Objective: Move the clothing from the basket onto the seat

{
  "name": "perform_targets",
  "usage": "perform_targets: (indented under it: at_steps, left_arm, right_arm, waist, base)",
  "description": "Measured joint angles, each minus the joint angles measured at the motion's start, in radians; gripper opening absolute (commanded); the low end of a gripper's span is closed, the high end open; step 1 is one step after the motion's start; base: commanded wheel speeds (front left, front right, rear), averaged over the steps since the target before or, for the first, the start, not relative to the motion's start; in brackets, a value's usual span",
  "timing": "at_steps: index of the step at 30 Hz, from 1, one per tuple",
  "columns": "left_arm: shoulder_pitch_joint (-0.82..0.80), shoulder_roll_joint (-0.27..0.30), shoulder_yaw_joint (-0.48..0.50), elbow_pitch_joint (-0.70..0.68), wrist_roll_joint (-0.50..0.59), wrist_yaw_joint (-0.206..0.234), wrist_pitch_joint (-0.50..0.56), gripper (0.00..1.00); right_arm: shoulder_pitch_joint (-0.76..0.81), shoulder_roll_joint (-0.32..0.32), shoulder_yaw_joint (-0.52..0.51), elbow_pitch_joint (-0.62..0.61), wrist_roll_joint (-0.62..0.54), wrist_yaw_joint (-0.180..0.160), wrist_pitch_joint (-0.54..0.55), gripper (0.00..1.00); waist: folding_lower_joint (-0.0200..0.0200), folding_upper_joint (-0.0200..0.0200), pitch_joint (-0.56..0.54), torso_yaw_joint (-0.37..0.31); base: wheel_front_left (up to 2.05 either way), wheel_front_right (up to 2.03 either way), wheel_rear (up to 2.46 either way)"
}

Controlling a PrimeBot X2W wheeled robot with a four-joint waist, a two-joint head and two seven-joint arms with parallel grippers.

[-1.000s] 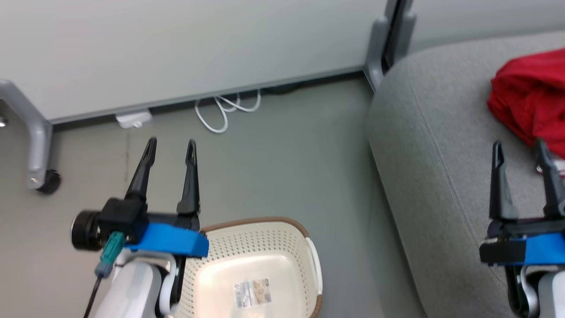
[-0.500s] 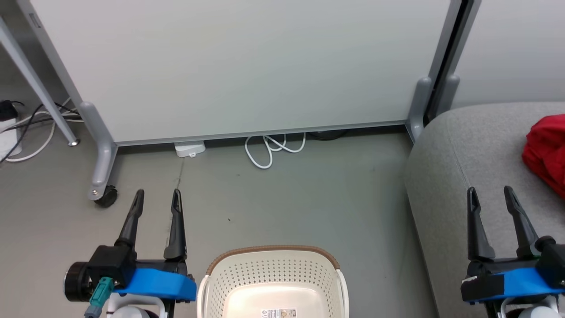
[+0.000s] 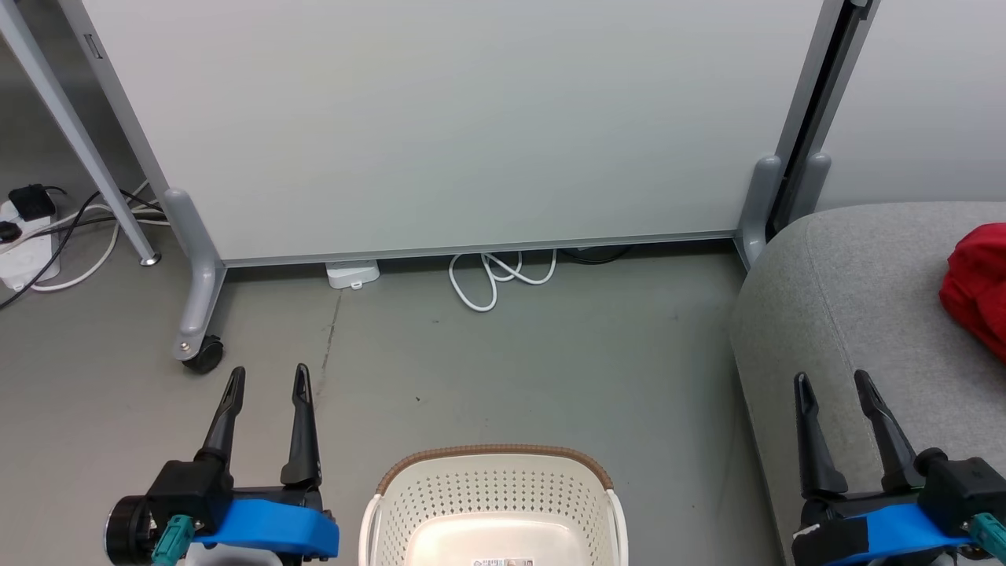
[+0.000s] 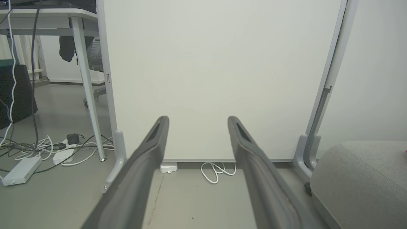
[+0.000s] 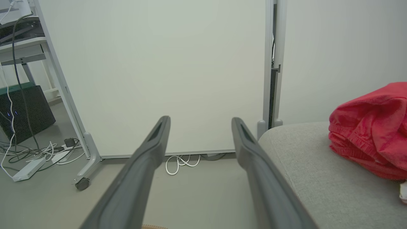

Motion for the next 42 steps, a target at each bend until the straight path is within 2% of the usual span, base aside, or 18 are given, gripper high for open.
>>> perform_targets:
  at_steps: [18, 19, 26, 42]
  left_arm:
    - [-0.002, -0.007, 0.009, 0.027, 0.035, -0.013, 0.0, 1.0]
    - [-0.003, -0.007, 0.009, 0.028, 0.035, -0.013, 0.0, 0.0]
    - [0.042, -0.009, 0.005, 0.089, 0.02, -0.013, 0.016, 0.0]
    - [0.037, -0.009, 0.033, 0.08, -0.286, -0.016, 0.088, 0.0]
  right_arm:
    - [0.0, 0.0, 0.015, 0.027, 0.006, 0.0, 0.0, 1.0]
    - [0.0, 0.0, 0.015, 0.027, 0.006, 0.0, 0.0, 0.0]
    - [0.018, 0.004, 0.015, 0.088, 0.021, 0.0, 0.009, 0.0]
    - [0.01, 0.005, 0.005, 0.092, 0.318, 0.0, 0.084, 0.0]
  waist:
    - [0.0001, 0.0, 0.007, -0.002]
    - [0.0001, 0.0, 0.007, -0.002]
    - [0.0002, 0.0, 0.007, -0.003]
    - [0.0002, 0.0, 0.011, -0.014]
  base:
    - [0.0, 0.0, 0.0]
    - [0.0, 0.0, 0.0]
    - [0.0, 0.0, 0.0]
    - [0.0, 0.0, 0.0]
